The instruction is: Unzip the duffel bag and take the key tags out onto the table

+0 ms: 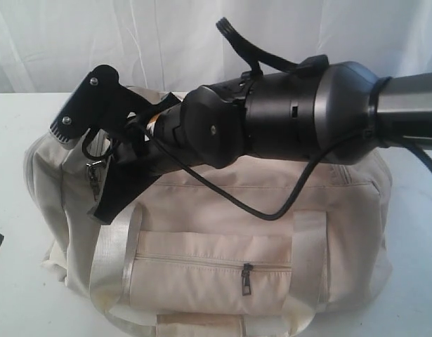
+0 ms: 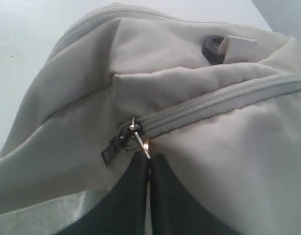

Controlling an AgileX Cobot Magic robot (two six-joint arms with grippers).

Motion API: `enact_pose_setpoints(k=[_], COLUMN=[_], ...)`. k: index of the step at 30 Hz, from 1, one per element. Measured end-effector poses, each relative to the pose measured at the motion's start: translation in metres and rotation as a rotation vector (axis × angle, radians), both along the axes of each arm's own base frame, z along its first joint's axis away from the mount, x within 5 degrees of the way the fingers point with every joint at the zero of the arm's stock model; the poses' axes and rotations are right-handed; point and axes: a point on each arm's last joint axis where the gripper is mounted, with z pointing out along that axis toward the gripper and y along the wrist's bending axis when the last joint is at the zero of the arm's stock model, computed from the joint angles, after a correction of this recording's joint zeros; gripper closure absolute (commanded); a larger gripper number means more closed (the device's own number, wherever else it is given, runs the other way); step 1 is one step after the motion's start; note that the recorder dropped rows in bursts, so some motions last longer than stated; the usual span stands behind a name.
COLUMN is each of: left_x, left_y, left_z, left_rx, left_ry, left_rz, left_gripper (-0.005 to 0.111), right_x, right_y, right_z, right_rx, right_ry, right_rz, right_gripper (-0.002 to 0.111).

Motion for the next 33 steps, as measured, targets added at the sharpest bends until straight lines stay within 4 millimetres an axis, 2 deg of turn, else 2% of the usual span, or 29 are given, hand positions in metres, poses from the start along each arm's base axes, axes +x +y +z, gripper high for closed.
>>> enact_pose_setpoints(k=[9, 21, 27, 33], left_x=[0.000, 0.000, 0.000, 0.000], left_y=[0.000, 0.000, 0.000, 0.000], left_z=[0.000, 0.000, 0.000, 0.000], left_rx=[0.000, 0.000, 0.000, 0.000], left_ry=[0.000, 0.000, 0.000, 0.000], left_rz=[0.000, 0.000, 0.000, 0.000], left_gripper=[0.072, 0.072, 0.072, 0.072], right_x=[0.001, 0.004, 0.005, 0.007], right_y=[0.001, 0.006, 0.007, 0.010], right_z=[0.000, -0.021, -0.023, -0.037], right_rx=[0.009, -0.033, -0.035, -0.063], right_ry=[-0.011, 0.013, 0.014, 0.031], right_rz=[-0.002, -0.002, -0.003, -0.003], right_gripper=[0.108, 0.107, 0.082, 0.081])
